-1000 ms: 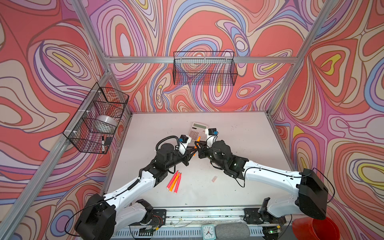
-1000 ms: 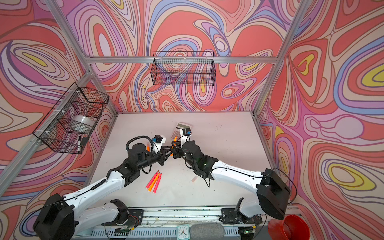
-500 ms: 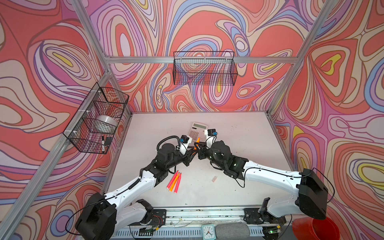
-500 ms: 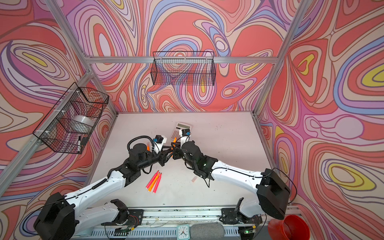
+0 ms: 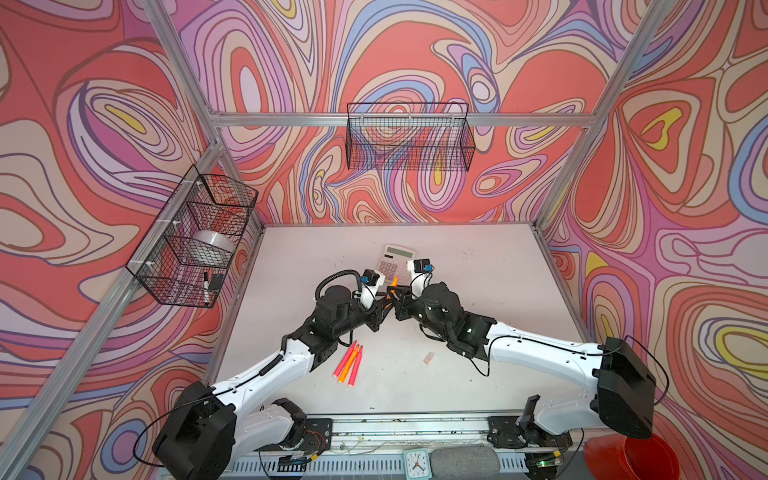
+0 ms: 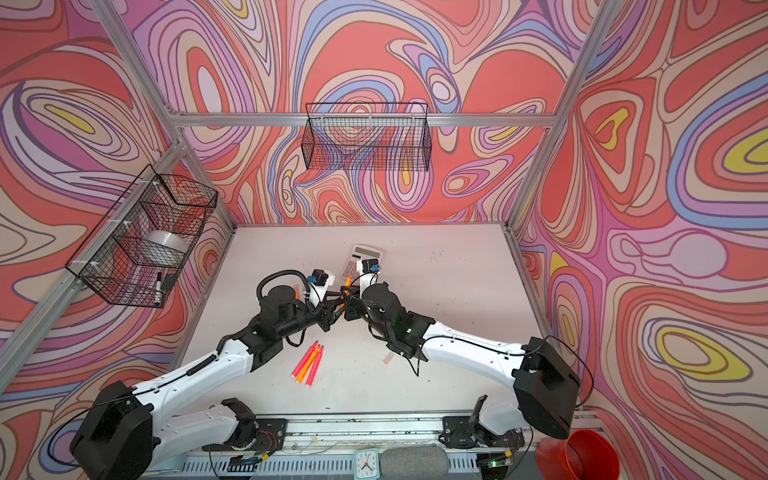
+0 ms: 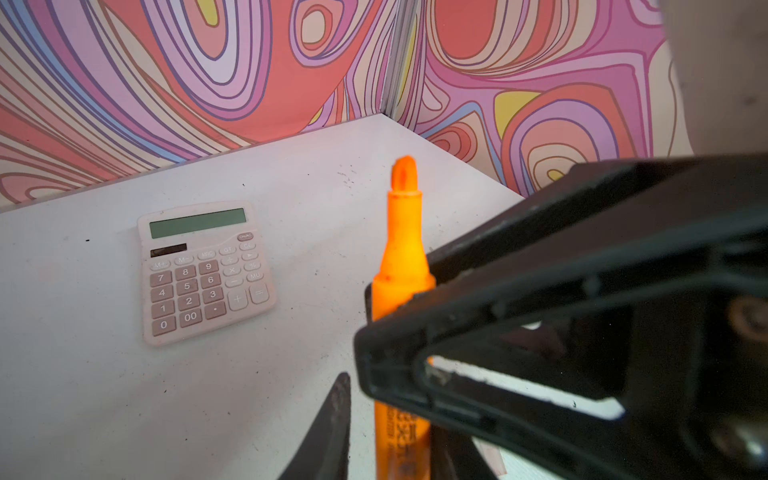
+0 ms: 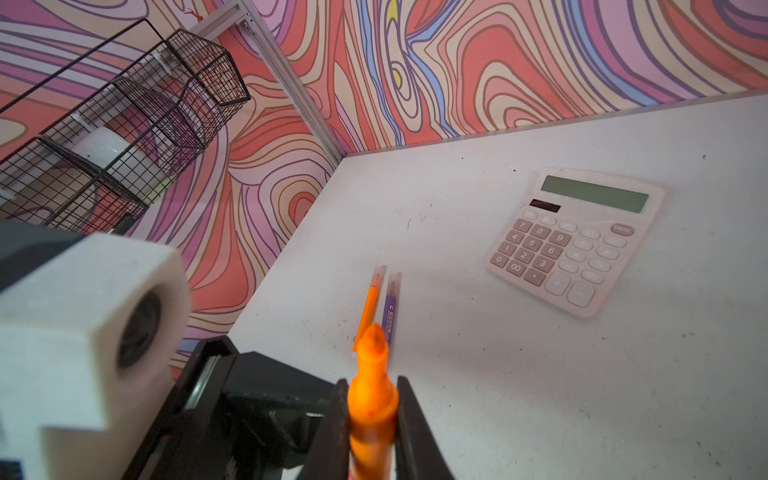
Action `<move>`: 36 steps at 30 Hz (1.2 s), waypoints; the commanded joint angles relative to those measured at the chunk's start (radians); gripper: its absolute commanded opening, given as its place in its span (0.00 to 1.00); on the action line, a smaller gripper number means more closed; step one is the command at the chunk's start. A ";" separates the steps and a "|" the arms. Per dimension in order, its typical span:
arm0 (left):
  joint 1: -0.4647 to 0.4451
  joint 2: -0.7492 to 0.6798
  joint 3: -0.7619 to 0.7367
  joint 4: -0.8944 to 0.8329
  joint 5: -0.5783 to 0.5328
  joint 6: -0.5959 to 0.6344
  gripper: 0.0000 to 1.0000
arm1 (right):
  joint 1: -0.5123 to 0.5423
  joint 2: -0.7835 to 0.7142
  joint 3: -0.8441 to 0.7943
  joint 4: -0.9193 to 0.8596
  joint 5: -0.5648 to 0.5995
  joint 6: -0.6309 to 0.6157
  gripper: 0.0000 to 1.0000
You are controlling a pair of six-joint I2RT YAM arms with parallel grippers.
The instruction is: Insert the pens into the pen caps
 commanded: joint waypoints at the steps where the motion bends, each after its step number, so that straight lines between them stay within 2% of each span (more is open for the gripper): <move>1: -0.003 0.006 0.026 0.004 0.006 -0.005 0.26 | 0.009 0.005 0.011 0.012 -0.003 0.002 0.00; 3: -0.003 0.009 0.025 0.009 0.016 -0.007 0.20 | 0.009 0.015 0.024 -0.012 0.008 -0.002 0.00; 7: -0.003 0.010 0.029 0.000 0.017 -0.002 0.02 | 0.008 0.016 0.015 0.009 0.012 -0.004 0.00; 9: -0.003 0.013 0.029 0.010 0.012 -0.009 0.00 | 0.010 0.021 0.021 -0.003 0.009 -0.009 0.03; 10: -0.003 0.012 0.023 0.019 0.005 -0.013 0.00 | 0.010 0.018 0.022 -0.005 0.007 -0.010 0.12; 11: -0.003 0.009 0.016 0.031 -0.002 -0.017 0.00 | 0.010 0.013 0.016 0.001 0.004 -0.013 0.37; 12: -0.003 0.001 0.010 0.034 -0.017 -0.021 0.00 | 0.011 0.005 0.008 0.007 0.004 -0.018 0.49; 14: -0.002 -0.015 0.002 0.031 -0.080 -0.042 0.00 | 0.011 -0.020 -0.007 -0.004 0.009 -0.020 0.63; 17: -0.002 -0.044 -0.025 0.024 -0.225 -0.079 0.00 | 0.011 -0.084 -0.025 -0.085 0.029 -0.008 0.71; 20: -0.002 -0.071 -0.106 0.104 -0.345 -0.118 0.00 | 0.011 -0.172 -0.089 -0.161 0.064 0.053 0.72; 23: 0.001 -0.090 -0.158 0.193 -0.331 -0.128 0.00 | 0.011 -0.270 -0.175 -0.253 0.081 0.148 0.70; 26: 0.001 -0.102 -0.154 0.180 -0.281 -0.127 0.00 | 0.013 -0.327 -0.248 -0.340 0.076 0.241 0.68; 31: 0.001 -0.108 -0.150 0.180 -0.224 -0.129 0.00 | 0.052 -0.290 -0.284 -0.500 0.047 0.340 0.61; 36: 0.001 -0.124 -0.146 0.147 -0.239 -0.113 0.00 | 0.130 -0.202 -0.294 -0.564 0.059 0.409 0.57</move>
